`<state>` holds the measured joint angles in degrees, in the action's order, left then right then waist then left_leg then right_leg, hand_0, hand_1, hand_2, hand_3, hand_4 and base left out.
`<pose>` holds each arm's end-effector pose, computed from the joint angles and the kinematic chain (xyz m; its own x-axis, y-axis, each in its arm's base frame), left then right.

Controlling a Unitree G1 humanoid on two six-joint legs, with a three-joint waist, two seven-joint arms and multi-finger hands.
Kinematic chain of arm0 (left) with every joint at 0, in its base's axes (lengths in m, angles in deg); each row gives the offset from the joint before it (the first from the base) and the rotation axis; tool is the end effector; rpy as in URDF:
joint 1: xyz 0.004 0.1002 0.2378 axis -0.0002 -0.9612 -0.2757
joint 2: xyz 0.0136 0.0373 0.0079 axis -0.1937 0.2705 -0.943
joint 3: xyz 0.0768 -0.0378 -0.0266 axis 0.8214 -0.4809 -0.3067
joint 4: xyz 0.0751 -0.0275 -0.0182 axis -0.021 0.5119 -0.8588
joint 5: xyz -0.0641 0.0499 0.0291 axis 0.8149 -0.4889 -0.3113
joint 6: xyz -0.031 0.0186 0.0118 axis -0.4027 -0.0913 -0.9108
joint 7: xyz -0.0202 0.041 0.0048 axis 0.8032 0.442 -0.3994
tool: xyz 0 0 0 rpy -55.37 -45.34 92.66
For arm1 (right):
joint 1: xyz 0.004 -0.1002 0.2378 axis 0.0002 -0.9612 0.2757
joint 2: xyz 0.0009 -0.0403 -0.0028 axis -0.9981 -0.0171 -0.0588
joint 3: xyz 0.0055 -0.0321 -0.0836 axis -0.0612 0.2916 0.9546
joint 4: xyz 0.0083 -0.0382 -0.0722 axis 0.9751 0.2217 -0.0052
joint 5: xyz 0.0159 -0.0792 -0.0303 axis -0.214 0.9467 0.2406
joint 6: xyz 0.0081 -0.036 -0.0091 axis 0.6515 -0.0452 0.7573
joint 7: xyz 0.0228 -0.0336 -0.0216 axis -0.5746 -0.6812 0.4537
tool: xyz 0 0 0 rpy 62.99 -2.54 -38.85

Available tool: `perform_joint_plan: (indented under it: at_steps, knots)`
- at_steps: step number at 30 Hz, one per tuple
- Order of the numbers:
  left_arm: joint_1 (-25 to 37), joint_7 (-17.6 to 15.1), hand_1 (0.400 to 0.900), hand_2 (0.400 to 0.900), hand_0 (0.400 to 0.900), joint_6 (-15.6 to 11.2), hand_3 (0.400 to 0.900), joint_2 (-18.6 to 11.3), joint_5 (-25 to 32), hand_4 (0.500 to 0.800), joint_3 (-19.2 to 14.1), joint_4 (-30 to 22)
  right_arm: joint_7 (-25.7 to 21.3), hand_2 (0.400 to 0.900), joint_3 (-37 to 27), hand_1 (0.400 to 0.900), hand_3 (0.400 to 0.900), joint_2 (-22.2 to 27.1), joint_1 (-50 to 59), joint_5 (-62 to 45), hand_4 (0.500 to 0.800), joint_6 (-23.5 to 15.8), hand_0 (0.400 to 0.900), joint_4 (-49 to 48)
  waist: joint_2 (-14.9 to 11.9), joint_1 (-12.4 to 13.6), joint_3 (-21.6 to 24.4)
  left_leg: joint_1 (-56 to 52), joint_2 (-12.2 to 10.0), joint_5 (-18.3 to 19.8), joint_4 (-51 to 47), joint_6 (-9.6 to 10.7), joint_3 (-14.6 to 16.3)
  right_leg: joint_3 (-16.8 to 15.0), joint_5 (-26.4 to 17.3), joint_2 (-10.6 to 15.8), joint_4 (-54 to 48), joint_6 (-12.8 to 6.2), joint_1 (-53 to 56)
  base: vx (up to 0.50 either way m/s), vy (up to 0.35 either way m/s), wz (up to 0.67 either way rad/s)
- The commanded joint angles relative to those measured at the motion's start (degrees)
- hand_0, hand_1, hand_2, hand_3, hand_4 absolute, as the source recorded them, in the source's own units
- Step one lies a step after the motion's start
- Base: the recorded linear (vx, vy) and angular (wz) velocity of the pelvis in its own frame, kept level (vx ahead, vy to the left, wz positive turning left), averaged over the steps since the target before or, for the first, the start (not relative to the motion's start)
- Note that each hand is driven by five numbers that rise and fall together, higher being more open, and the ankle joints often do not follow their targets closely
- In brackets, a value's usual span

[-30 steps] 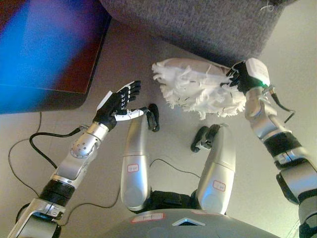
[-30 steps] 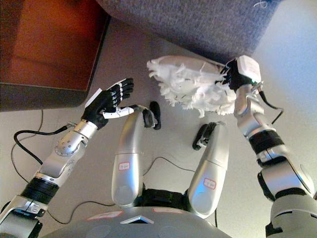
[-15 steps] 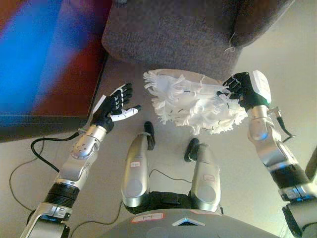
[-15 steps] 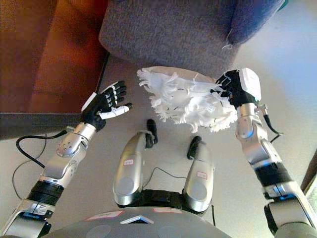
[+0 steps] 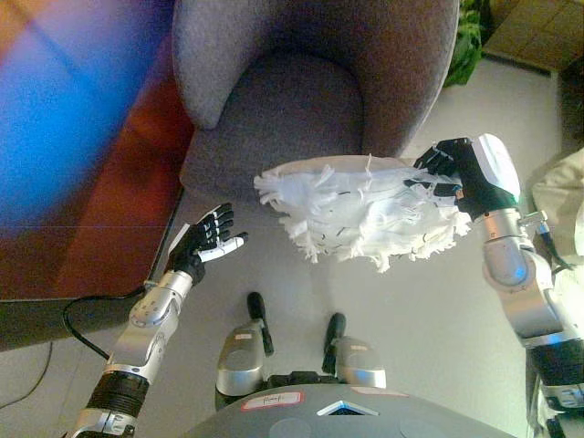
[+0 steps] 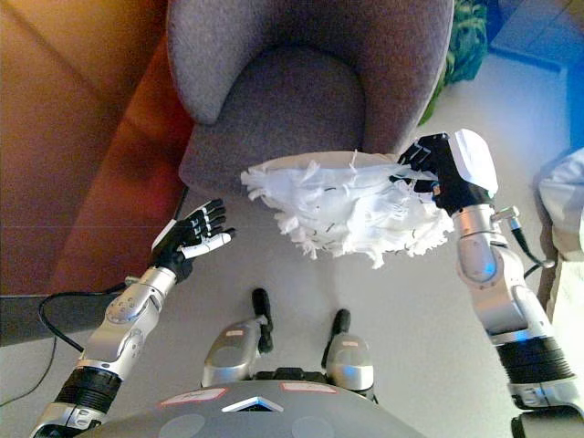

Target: Pick up the pillow and put it on the sofa.

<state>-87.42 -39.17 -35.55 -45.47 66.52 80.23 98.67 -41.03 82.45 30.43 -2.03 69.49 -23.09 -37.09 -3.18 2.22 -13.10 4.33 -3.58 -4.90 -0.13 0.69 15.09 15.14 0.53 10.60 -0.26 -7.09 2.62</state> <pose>0.1496 0.2306 0.0220 0.9395 -0.0954 -0.3290 0.1131 0.9930 0.0348 0.1933 -0.2548 0.1235 0.9899 0.0714 0.1228 0.0807 0.4285 -0.8999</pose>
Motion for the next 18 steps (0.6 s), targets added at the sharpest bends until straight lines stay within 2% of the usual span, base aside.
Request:
perform_joint_plan:
  at_steps: [1, 3, 4, 6, 8, 12, 14, 18]
  knots:
    - [0.3, 2.9, 0.900, 0.900, 0.900, -3.2, 0.900, -1.6, 0.0, 0.800, 0.3, 0.3, 0.7, 0.400, -3.8, 0.400, 0.400, 7.2, 17.0, -9.8, 0.500, -4.8, 0.400, 1.4, -1.3, 3.4, 8.3, -5.6, -1.1, 4.7, -4.1, 1.6, -3.5, 3.0, -2.4, -0.9, -0.5, -1.53, -0.5, 0.09, 0.023, 0.20]
    - [-0.1, 4.3, 0.900, 0.900, 0.900, -2.3, 0.900, -2.3, -0.3, 0.800, 0.3, -0.3, 1.8, 0.400, -2.3, 0.400, 0.400, 9.1, 19.7, -11.7, 0.500, -5.2, 0.400, 5.5, -2.2, 4.2, 8.8, -6.0, -1.2, 4.7, -4.5, 1.6, -3.8, 4.0, -2.8, -1.0, -1.1, -1.71, 0.1, 0.09, -0.004, 0.23]
    - [-0.4, 5.7, 0.900, 0.900, 0.900, -1.5, 0.900, -3.4, -0.6, 0.800, 0.6, -1.3, 3.2, 0.400, -0.9, 0.400, 0.400, 11.1, 22.6, -11.4, 0.500, -5.7, 0.400, 10.7, -3.2, 5.2, 9.1, -6.3, -1.3, 4.6, -4.9, 1.8, -4.1, 5.0, -3.0, -1.1, -1.4, -1.90, 0.9, 0.08, -0.018, 0.23]
    - [-0.8, 6.4, 0.900, 0.900, 0.900, -0.7, 0.900, -4.2, -0.6, 0.800, 0.5, -2.3, 3.4, 0.400, 0.8, 0.400, 0.400, 12.3, 25.1, -13.0, 0.500, -5.7, 0.400, 14.6, -3.8, 5.8, 9.3, -6.1, -1.3, 4.7, -4.9, 1.9, -4.6, 5.7, -3.3, -1.2, -1.7, -2.08, 1.2, 0.09, -0.031, 0.27]
    - [-0.8, 7.5, 0.900, 0.900, 0.900, 1.2, 0.900, -6.1, -0.3, 0.800, 0.8, -3.8, 3.0, 0.400, 4.9, 0.400, 0.400, 14.3, 30.7, -14.5, 0.500, -5.7, 0.400, 23.2, -5.2, 7.5, 8.9, -5.9, -1.5, 4.7, -4.9, 2.0, -5.7, 7.0, -3.8, -1.5, -1.9, -2.37, 1.7, 0.11, -0.086, 0.36]
    - [0.5, 9.0, 0.900, 0.900, 0.900, 2.0, 0.900, -8.9, 0.1, 0.800, 1.3, -4.8, 1.7, 0.400, 11.0, 0.400, 0.400, 16.2, 40.6, -17.9, 0.500, -3.3, 0.400, 33.8, -7.0, 10.1, 7.7, -4.3, -1.7, 4.0, -4.9, 2.2, -7.5, 8.5, -4.5, -2.1, -2.3, -2.53, 1.4, 0.05, -0.095, 0.32]
    - [2.5, 10.1, 0.900, 0.900, 0.900, 2.1, 0.900, -10.9, 0.2, 0.800, 1.5, -5.0, 0.6, 0.400, 15.6, 0.400, 0.400, 16.7, 47.6, -19.5, 0.500, -2.3, 0.400, 41.5, -8.3, 12.4, 6.3, -2.5, -1.7, 3.5, -4.9, 2.2, -9.3, 9.4, -5.1, -2.5, -2.6, -2.70, 0.8, 0.02, -0.154, 0.33]
    - [4.0, 10.9, 0.900, 0.900, 0.900, 2.6, 0.900, -13.0, 0.5, 0.800, 1.4, -6.1, -0.3, 0.400, 22.3, 0.400, 0.400, 16.8, 55.7, -21.5, 0.500, 1.8, 0.400, 48.6, -9.7, 14.9, 4.1, -0.7, -1.7, 3.0, -4.9, 2.1, -11.2, 10.7, -5.6, -2.8, -3.0, -2.95, 0.6, 0.02, -0.143, 0.21]
